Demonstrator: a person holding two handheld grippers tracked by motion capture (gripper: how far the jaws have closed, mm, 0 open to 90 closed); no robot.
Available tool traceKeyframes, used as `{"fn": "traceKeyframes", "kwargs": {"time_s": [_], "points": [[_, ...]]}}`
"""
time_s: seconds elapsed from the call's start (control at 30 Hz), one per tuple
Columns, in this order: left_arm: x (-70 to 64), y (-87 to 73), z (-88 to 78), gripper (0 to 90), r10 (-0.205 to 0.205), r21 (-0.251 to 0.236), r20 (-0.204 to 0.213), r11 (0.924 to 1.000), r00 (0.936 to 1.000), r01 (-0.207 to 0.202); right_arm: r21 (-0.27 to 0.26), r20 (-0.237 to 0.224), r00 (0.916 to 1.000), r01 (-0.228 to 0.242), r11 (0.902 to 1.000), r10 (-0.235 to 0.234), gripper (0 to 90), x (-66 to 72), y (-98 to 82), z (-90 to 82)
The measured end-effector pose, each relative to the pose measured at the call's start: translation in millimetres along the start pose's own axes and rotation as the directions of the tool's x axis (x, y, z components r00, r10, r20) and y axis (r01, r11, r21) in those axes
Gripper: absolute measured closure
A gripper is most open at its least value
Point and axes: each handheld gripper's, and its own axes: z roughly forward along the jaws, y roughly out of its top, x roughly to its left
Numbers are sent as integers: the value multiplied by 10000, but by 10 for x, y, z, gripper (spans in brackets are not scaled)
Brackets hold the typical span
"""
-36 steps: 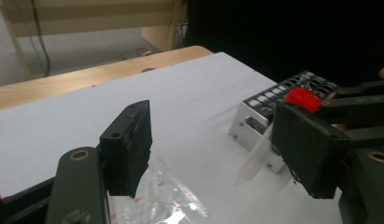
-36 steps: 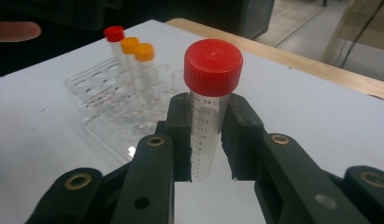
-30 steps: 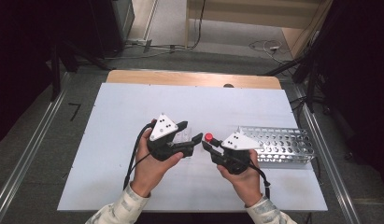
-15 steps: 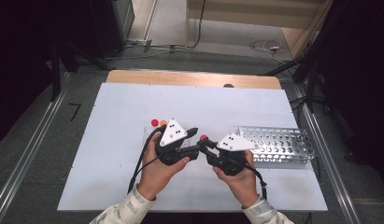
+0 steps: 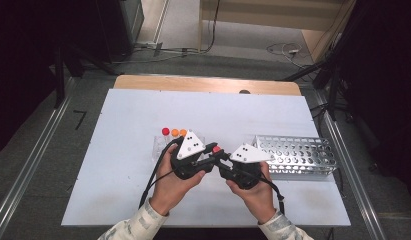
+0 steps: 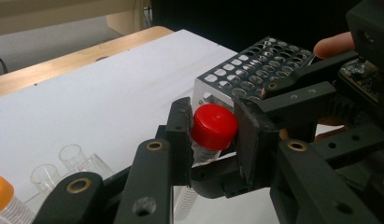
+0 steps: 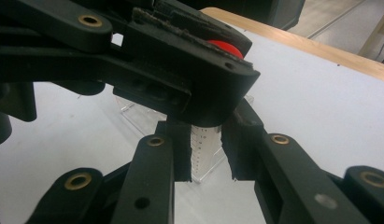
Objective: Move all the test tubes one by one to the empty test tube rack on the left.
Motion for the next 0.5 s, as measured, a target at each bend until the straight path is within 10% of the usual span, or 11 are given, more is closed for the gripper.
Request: {"fn": "traceKeyframes", "kwargs": {"time_s": [0.17,0.5], "points": [[4,1,-5,701,20,-17,-29,10000,10000,-20,26,-51,10000,-11,10000,11,695,0,-2,1],[156,80,-214,702,-482,-472,-191,9978,9987,472,-201,-384,9983,-443,9988,435,282,-49,-30,-37]]}}
